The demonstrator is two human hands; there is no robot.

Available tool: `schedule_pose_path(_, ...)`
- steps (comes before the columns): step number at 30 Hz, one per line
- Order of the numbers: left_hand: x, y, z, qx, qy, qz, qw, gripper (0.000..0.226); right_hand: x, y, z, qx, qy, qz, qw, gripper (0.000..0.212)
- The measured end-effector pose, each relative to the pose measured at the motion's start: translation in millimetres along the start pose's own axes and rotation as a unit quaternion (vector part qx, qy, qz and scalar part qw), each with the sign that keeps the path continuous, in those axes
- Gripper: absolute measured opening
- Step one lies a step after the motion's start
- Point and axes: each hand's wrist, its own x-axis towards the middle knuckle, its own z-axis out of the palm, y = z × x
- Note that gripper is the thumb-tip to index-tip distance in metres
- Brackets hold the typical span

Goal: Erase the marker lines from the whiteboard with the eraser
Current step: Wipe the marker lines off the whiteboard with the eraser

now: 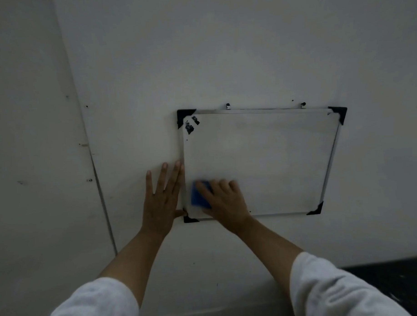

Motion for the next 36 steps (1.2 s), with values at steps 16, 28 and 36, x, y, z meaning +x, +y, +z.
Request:
schedule_pose_path(16, 1.1, -6.4, 2.6, -0.005, 0.009, 0.016, 1.0, 0.145, 1.0, -9.7, 2.6, -0.024, 0.006, -0.094, 0.995, 0.073)
schedule_pose_path(28, 1.0, -7.7, 7.9, -0.003, 0.016, 0.021, 1.0, 0.147, 12.7, -18.8, 4.1, 0.028, 0.036, 0.038, 0.998, 0.065)
schedule_pose_path(36, 0.3, -3.4, 2.5, 0.011, 0.002, 0.01, 1.0, 0.148, 5.1, -1.1, 1.7, -0.002, 0.009, -0.083, 0.996, 0.065)
